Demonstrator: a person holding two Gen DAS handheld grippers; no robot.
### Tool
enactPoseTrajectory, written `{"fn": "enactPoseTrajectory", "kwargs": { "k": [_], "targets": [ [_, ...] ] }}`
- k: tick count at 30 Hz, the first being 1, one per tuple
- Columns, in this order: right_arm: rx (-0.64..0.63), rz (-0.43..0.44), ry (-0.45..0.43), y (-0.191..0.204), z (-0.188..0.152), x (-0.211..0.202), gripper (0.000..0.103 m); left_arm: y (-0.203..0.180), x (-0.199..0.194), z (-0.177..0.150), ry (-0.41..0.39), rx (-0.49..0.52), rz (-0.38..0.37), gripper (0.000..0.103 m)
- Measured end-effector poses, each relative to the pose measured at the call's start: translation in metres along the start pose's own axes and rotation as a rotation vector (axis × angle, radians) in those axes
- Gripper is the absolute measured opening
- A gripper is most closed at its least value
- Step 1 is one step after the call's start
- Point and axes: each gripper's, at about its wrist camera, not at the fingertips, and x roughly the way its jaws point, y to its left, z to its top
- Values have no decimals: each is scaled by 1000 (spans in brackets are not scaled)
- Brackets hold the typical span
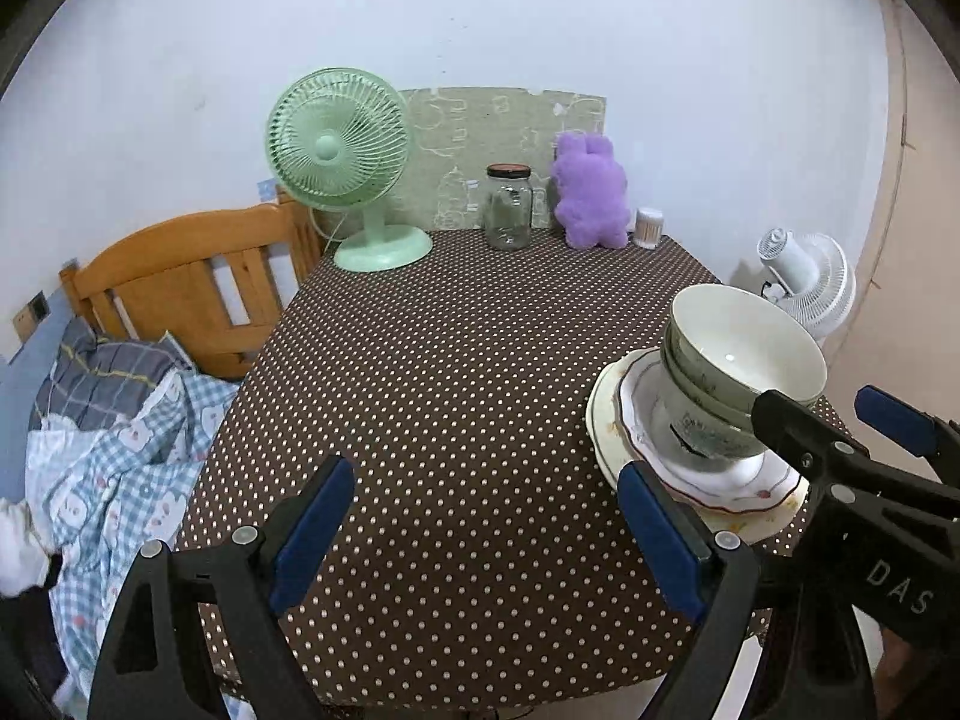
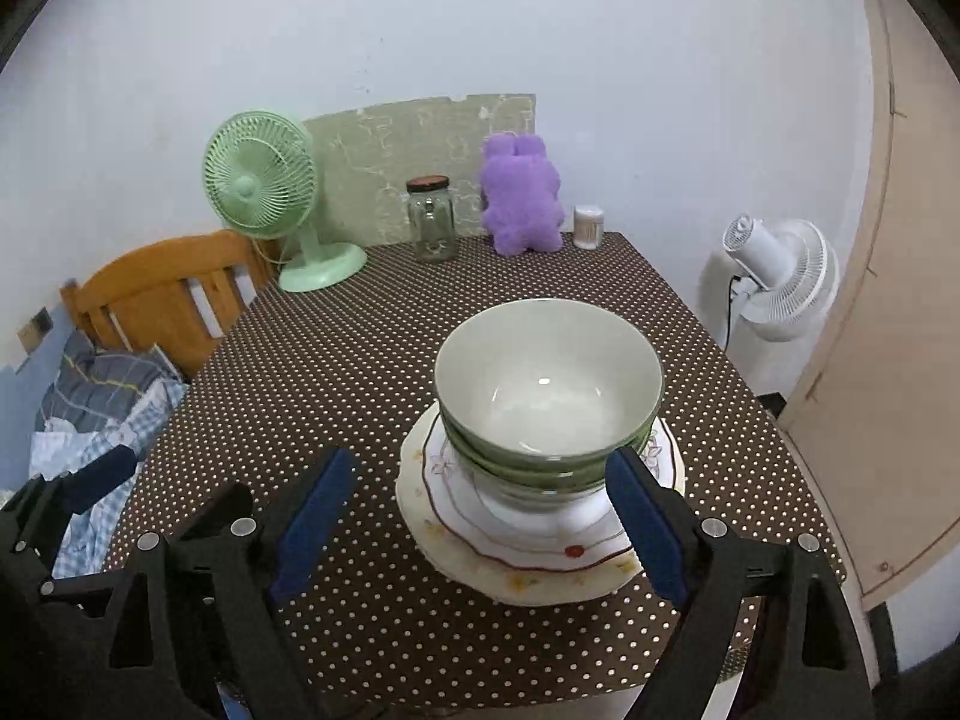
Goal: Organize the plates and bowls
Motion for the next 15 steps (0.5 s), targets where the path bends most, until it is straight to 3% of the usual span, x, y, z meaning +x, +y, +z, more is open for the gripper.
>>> {"fn": "enactPoseTrajectory", "kwargs": {
  "k": [15],
  "targets": [
    [3, 20, -46, -3, -30, -8, 90, 4, -13, -28, -31, -19, 31, 95]
  ]
}}
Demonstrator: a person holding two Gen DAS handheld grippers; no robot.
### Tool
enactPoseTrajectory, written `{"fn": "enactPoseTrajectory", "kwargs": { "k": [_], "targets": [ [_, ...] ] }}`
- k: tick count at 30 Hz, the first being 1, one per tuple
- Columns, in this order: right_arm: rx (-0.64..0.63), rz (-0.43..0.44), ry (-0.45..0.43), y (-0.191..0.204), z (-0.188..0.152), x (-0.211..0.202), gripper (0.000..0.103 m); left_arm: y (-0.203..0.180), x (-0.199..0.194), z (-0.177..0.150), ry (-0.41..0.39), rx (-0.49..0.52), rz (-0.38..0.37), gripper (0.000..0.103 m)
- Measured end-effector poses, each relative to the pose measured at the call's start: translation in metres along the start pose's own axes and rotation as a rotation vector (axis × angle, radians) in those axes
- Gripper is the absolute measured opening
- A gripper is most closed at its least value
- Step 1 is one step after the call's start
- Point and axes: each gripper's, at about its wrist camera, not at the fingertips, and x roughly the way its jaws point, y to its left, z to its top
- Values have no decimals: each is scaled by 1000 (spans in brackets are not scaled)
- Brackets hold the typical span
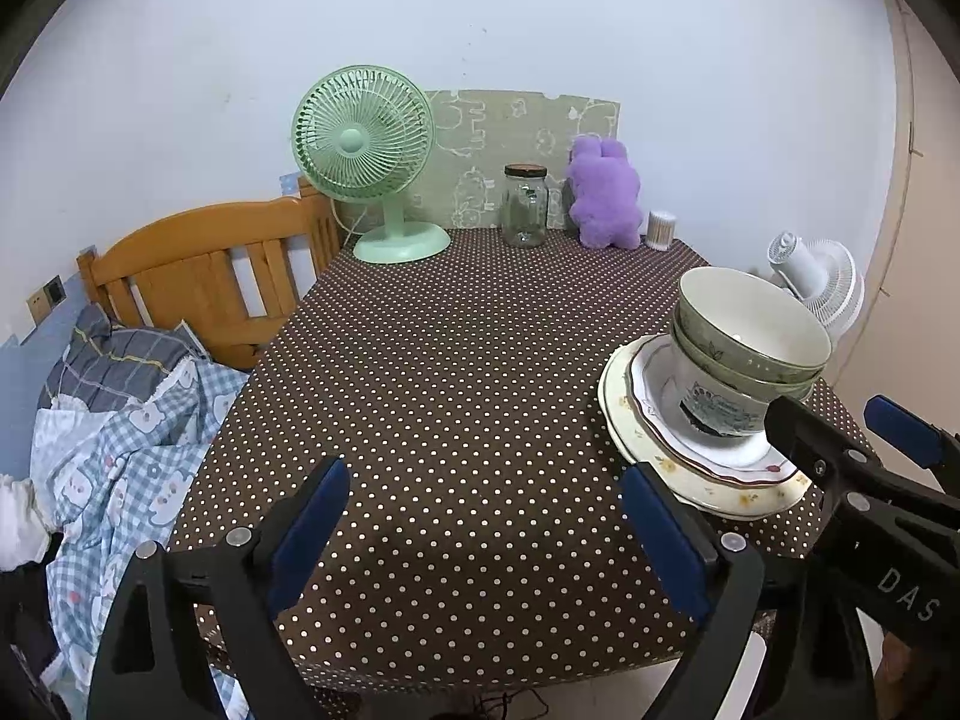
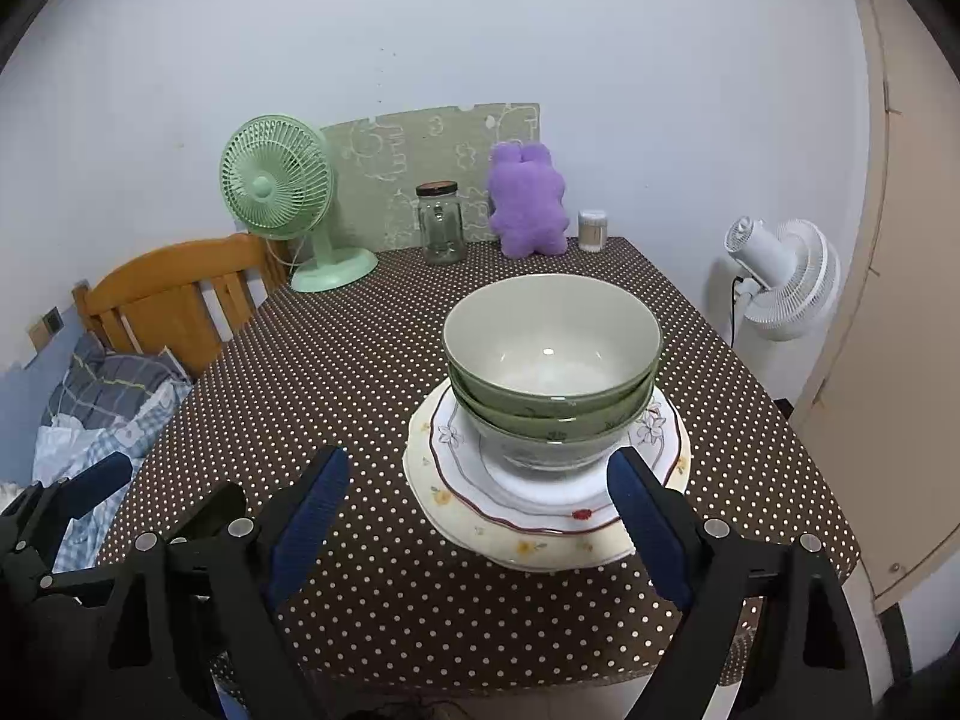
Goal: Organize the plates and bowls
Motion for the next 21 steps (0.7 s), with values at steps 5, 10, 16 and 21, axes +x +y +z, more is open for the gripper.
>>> {"fn": "enactPoseTrajectory", "kwargs": {
  "k": [5, 10, 16, 21],
  "targets": [
    [2, -4, -9, -2, -4, -3, 93, 2, -2, -1, -6, -16, 8, 97],
    [-11, 1, -15, 2, -2, -5, 93, 5, -4, -2, -6, -30, 13, 98],
    [-16, -5, -14, 3, -2, -7, 96, 5, -8, -3, -10, -28, 23, 103],
    [-13, -11, -12, 1, -1, -7, 98, 3, -10, -3, -12, -31, 24, 103]
  ]
}}
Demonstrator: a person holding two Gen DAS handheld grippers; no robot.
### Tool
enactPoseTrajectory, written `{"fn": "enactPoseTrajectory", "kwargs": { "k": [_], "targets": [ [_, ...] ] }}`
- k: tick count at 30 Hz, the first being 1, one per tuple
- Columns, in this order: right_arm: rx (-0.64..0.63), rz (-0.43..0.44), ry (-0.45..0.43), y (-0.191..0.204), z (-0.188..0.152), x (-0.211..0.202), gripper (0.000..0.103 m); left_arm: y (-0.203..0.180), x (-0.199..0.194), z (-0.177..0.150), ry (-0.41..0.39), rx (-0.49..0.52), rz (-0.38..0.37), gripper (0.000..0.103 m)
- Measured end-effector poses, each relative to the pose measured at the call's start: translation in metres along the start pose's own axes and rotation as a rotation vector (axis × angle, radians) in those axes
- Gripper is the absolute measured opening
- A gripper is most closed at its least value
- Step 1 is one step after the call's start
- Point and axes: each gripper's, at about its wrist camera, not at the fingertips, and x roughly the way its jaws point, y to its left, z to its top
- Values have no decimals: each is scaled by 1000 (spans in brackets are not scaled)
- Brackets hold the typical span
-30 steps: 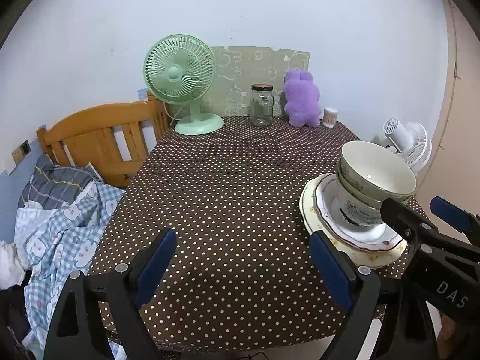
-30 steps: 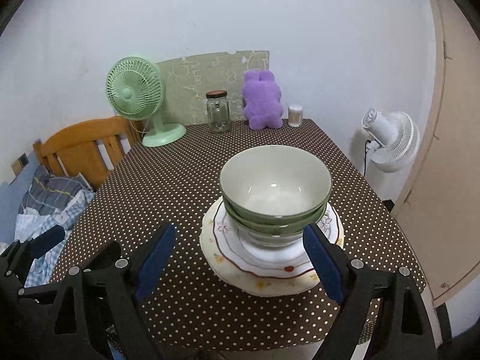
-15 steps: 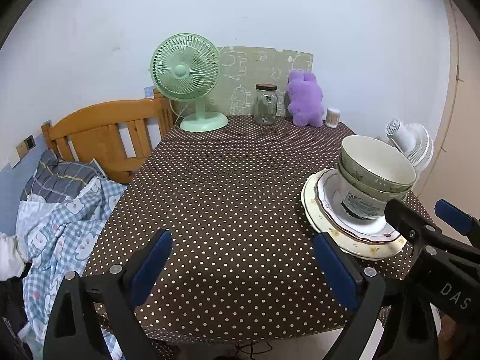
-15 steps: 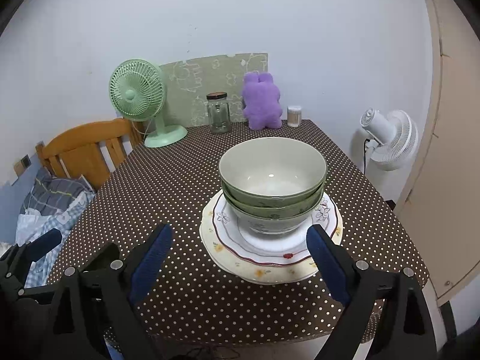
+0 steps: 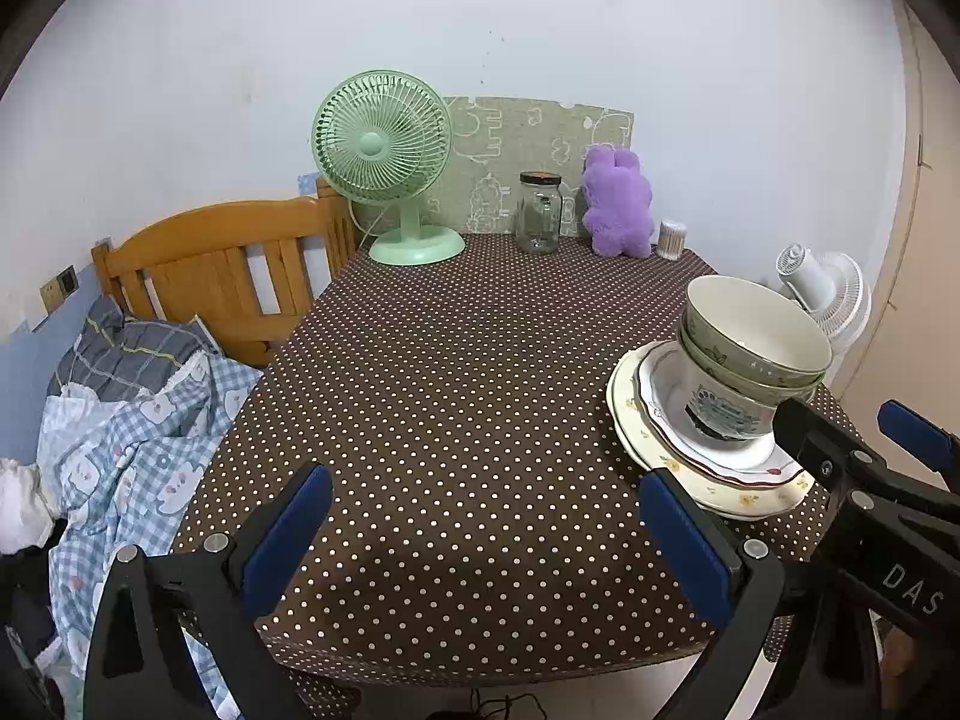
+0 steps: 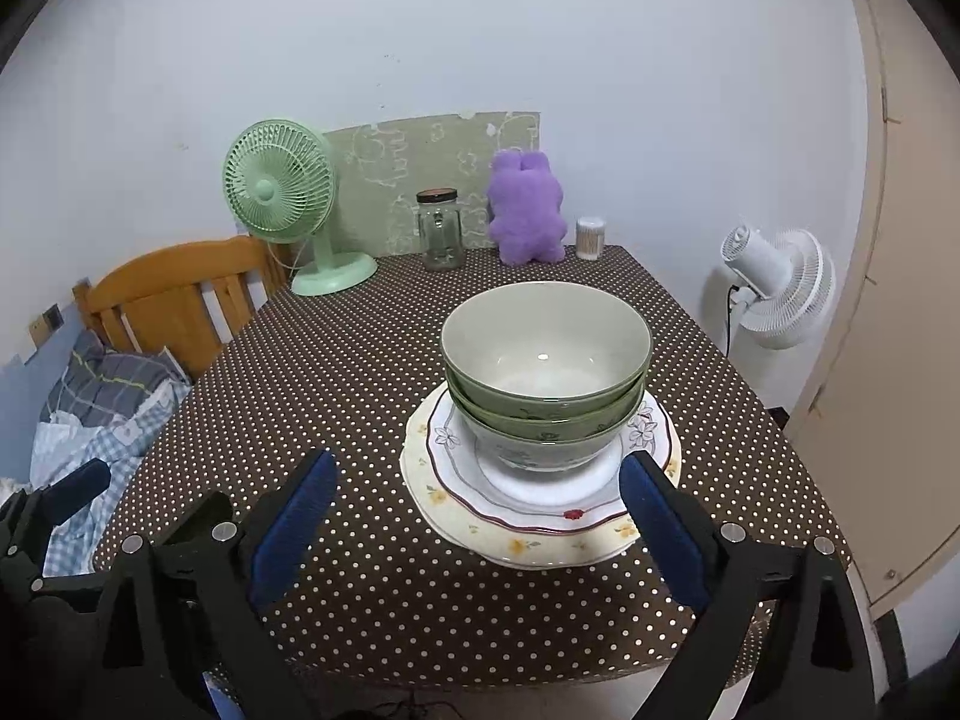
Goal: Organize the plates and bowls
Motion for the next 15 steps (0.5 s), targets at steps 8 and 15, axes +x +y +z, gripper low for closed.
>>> {"fn": "enactPoseTrajectory", "kwargs": {
  "k": [8, 15],
  "targets": [
    [9, 5, 14, -5, 0, 1, 103, 1, -4, 1, 1, -6, 1, 103],
    [8, 10, 12, -5, 0, -2, 103, 2, -7, 0, -7, -9, 3, 103]
  ]
}}
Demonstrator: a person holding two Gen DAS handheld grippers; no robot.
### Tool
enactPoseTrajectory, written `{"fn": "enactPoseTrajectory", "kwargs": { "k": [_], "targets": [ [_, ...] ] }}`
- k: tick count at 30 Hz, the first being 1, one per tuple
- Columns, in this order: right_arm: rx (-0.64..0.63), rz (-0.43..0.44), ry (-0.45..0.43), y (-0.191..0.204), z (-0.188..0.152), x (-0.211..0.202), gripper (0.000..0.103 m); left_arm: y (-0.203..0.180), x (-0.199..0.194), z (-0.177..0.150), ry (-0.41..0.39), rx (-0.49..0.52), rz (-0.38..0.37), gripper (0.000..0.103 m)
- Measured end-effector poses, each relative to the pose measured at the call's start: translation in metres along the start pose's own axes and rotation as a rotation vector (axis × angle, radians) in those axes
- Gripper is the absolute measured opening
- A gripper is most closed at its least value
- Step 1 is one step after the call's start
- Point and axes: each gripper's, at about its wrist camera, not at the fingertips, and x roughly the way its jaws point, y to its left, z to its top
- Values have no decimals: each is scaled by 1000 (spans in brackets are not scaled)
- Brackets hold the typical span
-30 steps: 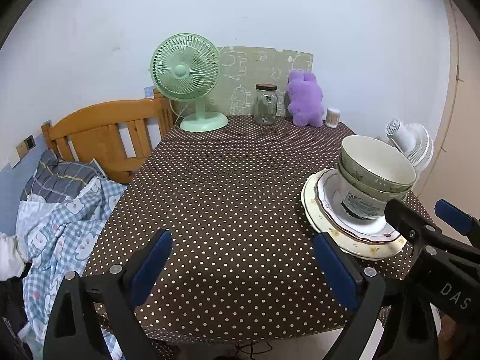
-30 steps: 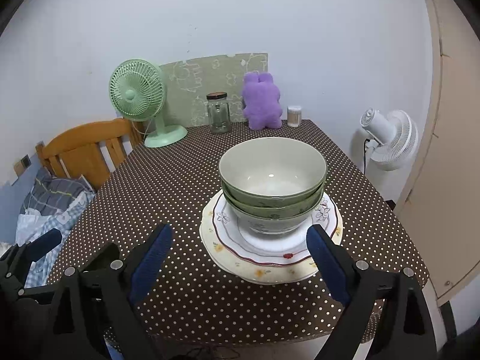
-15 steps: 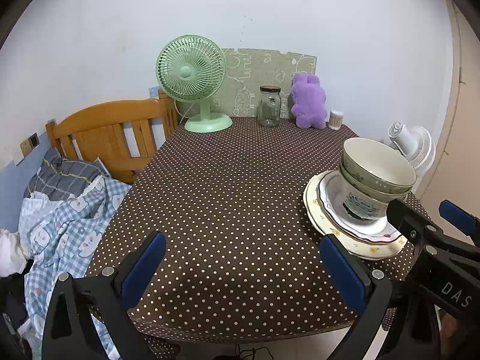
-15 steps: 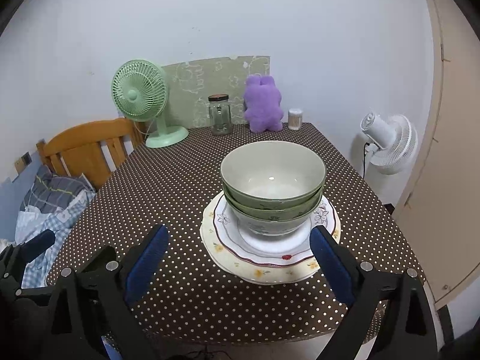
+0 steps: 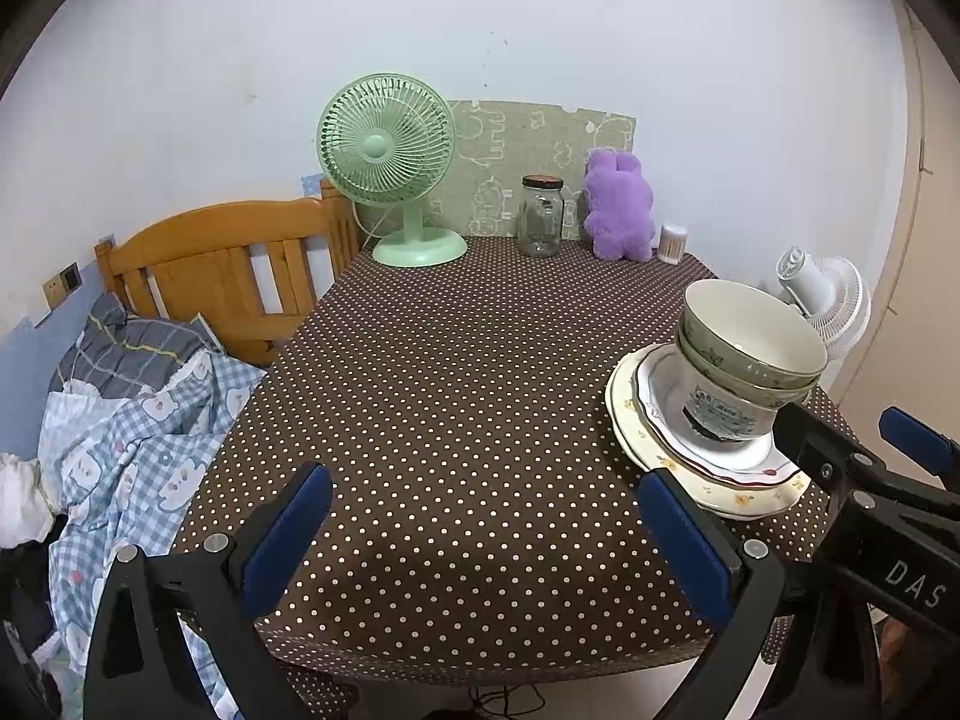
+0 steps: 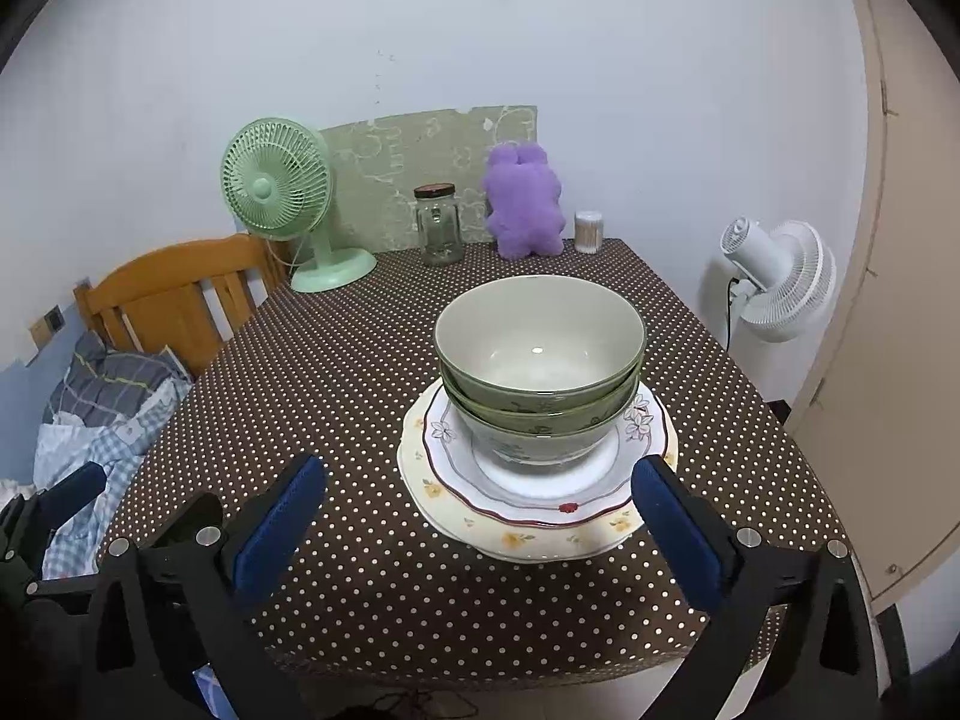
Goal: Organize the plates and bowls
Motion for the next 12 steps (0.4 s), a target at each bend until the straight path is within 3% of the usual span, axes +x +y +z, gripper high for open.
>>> {"fn": "enactPoseTrajectory", "kwargs": {
  "k": [12],
  "targets": [
    [9, -9, -10, -1, 3, -4, 103, 1, -2, 5, -16, 8, 1, 103]
  ]
}}
